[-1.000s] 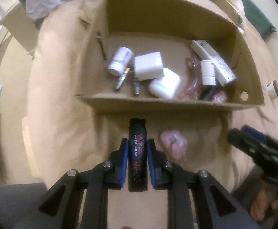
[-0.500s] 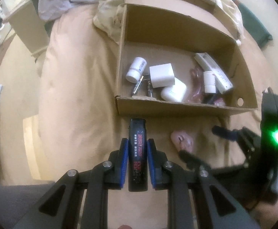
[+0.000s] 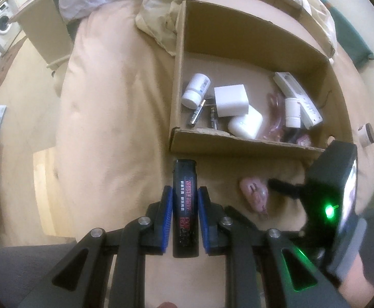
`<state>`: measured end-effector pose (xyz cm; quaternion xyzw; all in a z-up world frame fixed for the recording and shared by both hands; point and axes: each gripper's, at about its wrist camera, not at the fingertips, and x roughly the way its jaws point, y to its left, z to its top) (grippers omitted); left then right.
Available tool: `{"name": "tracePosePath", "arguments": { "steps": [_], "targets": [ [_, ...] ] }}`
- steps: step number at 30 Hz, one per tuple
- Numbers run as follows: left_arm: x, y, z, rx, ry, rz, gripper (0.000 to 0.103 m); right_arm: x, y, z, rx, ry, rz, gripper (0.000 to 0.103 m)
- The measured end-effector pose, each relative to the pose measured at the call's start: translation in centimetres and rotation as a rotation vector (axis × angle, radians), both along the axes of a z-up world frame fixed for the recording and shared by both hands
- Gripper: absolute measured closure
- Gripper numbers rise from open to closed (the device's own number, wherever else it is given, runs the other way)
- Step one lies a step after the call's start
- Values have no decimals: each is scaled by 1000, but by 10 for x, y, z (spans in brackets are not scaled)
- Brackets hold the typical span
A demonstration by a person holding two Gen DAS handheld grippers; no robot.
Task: Organize rigid objects
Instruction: 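Grasp the pink Hello Kitty keychain with the right tool, then carry the black cylinder and pink keychain over the box with both tools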
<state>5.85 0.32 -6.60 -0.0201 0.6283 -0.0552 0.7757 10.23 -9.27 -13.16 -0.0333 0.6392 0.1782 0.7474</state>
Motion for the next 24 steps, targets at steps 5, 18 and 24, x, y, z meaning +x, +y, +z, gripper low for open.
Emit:
{"name": "tracePosePath", "arguments": {
  "steps": [5,18,24],
  "targets": [
    [-1,-6,1,19,-18,-19,85,-3,11,-1,-61,-53,42,26],
    [-2,0,-1,49,-27,4,85,-19,3,16,-35,-87,40,63],
    [-3,-3,-4,76,-33,-6,85,-34,-9,32,12,-102,50,63]
  ]
}}
